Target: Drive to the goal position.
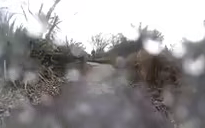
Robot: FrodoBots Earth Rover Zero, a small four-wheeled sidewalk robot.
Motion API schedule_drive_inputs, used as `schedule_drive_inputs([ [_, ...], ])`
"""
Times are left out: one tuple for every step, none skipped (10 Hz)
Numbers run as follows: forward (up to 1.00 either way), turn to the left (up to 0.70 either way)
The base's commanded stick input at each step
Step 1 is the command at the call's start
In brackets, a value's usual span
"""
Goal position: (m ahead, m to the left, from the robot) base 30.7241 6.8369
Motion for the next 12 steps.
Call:
schedule_drive_inputs([
  [1.00, -0.27],
  [1.00, 0.00],
  [1.00, 0.00],
  [1.00, 0.00],
  [1.00, 0.00],
  [1.00, 0.00],
  [1.00, 0.00],
  [1.00, 0.00],
  [1.00, 0.00],
  [1.00, 0.00],
  [1.00, 0.00],
  [1.00, 0.00],
])
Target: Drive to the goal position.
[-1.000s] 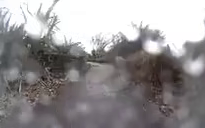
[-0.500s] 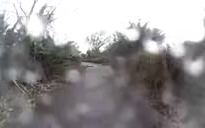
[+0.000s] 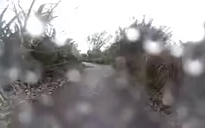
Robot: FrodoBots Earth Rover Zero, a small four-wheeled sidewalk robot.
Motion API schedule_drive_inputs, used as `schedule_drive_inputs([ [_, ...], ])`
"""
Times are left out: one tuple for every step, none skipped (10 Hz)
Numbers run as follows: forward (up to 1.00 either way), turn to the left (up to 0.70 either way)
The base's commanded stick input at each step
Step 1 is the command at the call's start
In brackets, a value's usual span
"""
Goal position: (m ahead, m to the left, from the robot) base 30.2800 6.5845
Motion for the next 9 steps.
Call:
schedule_drive_inputs([
  [1.00, 0.00],
  [1.00, 0.00],
  [1.00, 0.00],
  [1.00, 0.00],
  [1.00, 0.00],
  [1.00, 0.00],
  [1.00, 0.00],
  [1.00, 0.00],
  [1.00, 0.00],
])
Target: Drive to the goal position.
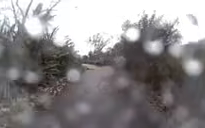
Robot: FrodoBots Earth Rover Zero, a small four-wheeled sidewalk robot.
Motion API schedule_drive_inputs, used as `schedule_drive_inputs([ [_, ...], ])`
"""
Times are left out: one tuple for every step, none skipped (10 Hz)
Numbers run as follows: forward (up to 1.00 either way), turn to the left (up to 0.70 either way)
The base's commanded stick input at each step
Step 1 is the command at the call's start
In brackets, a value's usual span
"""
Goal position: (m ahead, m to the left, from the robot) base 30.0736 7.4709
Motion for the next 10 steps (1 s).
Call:
schedule_drive_inputs([
  [1.00, 0.00],
  [1.00, 0.00],
  [1.00, 0.00],
  [1.00, 0.00],
  [1.00, 0.00],
  [1.00, 0.00],
  [1.00, 0.00],
  [1.00, 0.00],
  [1.00, 0.00],
  [1.00, 0.00],
])
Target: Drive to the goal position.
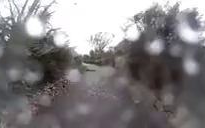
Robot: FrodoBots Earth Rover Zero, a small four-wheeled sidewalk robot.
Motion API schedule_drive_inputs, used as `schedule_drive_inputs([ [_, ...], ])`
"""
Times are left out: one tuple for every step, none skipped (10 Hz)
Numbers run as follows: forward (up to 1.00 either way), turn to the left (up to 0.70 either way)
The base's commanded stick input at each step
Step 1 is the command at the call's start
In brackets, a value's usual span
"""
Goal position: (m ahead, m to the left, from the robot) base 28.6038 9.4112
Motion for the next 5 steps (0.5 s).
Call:
schedule_drive_inputs([
  [1.00, 0.00],
  [1.00, 0.00],
  [1.00, 0.00],
  [1.00, 0.00],
  [1.00, 0.00],
])
